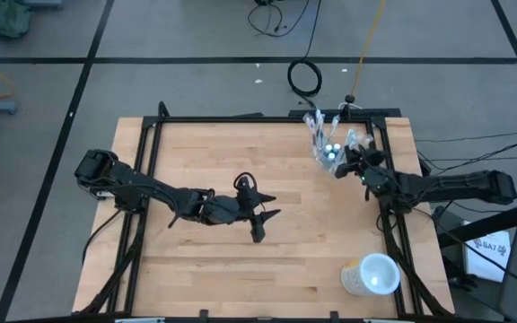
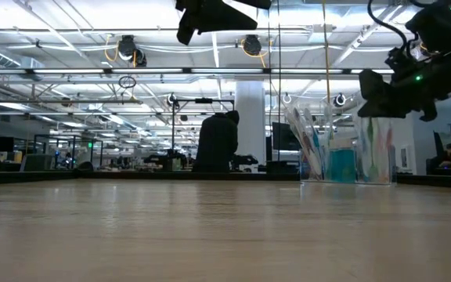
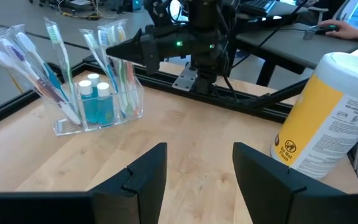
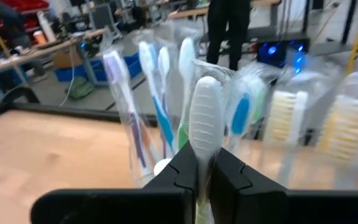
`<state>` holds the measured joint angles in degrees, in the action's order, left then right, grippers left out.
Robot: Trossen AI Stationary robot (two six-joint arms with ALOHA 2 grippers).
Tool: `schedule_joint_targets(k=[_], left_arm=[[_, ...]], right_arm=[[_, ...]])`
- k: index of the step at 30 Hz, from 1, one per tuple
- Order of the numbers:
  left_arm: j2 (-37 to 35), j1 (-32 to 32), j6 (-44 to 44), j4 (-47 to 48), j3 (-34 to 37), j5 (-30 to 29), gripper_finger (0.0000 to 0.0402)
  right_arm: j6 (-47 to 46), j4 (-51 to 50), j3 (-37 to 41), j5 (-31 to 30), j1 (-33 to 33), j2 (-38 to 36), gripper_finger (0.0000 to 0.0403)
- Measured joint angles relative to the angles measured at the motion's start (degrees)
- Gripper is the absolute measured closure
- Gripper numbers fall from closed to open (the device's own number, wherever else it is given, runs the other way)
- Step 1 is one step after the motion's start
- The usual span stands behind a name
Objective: Pick & Place toothbrushing station
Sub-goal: Put the green toothbrush into the transparent organizer
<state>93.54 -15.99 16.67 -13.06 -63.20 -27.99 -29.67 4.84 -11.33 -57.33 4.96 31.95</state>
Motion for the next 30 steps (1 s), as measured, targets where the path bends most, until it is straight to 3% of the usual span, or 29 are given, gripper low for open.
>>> schedule_joint_targets(k=[5,20,30], left_arm=[[0.0,0.0,0.0,-0.02,0.0,0.0,0.0215],[0.0,-0.04,0.17,1.94,0.0,0.04,0.0215],[0.02,-0.04,3.23,3.13,-0.02,0.09,0.0215]], right_arm=[[1.87,0.02,0.0,5.34,3.1,0.85,0.0372],[8.01,1.09,0.0,5.06,4.56,-0.13,0.0278],[12.96,1.11,0.0,4.95,4.56,-4.51,0.0254]])
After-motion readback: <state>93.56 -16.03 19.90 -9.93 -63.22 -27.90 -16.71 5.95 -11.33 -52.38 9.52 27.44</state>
